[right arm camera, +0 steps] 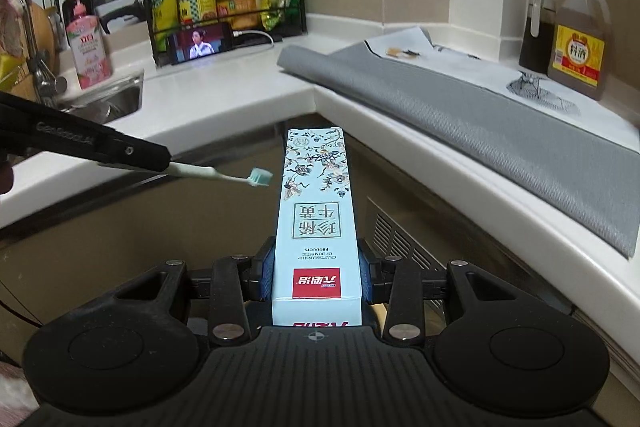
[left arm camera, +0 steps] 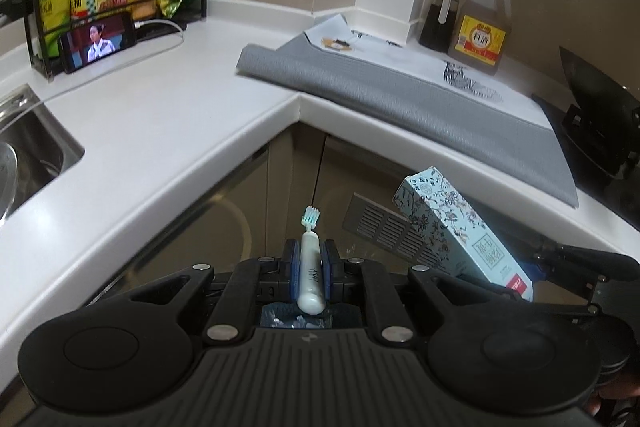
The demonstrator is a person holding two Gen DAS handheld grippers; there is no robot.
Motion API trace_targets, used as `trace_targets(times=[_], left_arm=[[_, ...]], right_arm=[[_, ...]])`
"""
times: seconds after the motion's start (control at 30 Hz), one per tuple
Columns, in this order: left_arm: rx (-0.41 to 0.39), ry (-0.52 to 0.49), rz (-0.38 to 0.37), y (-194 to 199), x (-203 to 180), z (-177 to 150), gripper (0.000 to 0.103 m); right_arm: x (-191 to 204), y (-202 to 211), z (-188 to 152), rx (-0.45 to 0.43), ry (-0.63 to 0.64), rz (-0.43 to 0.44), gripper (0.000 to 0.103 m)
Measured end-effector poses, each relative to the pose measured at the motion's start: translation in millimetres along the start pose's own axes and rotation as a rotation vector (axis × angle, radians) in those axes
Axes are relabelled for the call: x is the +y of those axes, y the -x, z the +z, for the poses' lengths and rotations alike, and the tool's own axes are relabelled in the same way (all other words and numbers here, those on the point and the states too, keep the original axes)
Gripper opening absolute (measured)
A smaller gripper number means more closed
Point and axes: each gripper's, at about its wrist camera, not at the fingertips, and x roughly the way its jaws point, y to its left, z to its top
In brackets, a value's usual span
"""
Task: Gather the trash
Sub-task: 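Carry the toothbrush and toothpaste box down over the bin with both grippers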
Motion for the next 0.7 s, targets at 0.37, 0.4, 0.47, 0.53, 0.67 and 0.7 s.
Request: trace_targets(times=[0.37, 0.4, 0.47, 0.53, 0.67, 0.7], left_arm=[[0.034, 0.011, 0.001, -8, 2, -19, 0.012], [0.038, 0.010, 0.001, -10, 2, -20, 0.012], [0.048, 0.010, 0.000, -13, 3, -22, 0.012], [0.054, 0.013, 0.005, -16, 4, -24, 0.012], [0.071, 0.020, 0.011, -24, 4, -27, 0.012], [0.075, 0.021, 0.011, -26, 5, -28, 0.012]], right_arm=[[6, -14, -13, 0.076, 0.036, -0.011, 0.042], [6, -15, -13, 0.082, 0.038, -0.011, 0.042], [6, -18, -14, 0.094, 0.041, -0.012, 0.042], [6, -21, -16, 0.106, 0.042, -0.012, 0.042], [5, -24, -18, 0.118, 0.046, -0.012, 0.042], [5, -25, -18, 0.121, 0.046, -0.012, 0.042]])
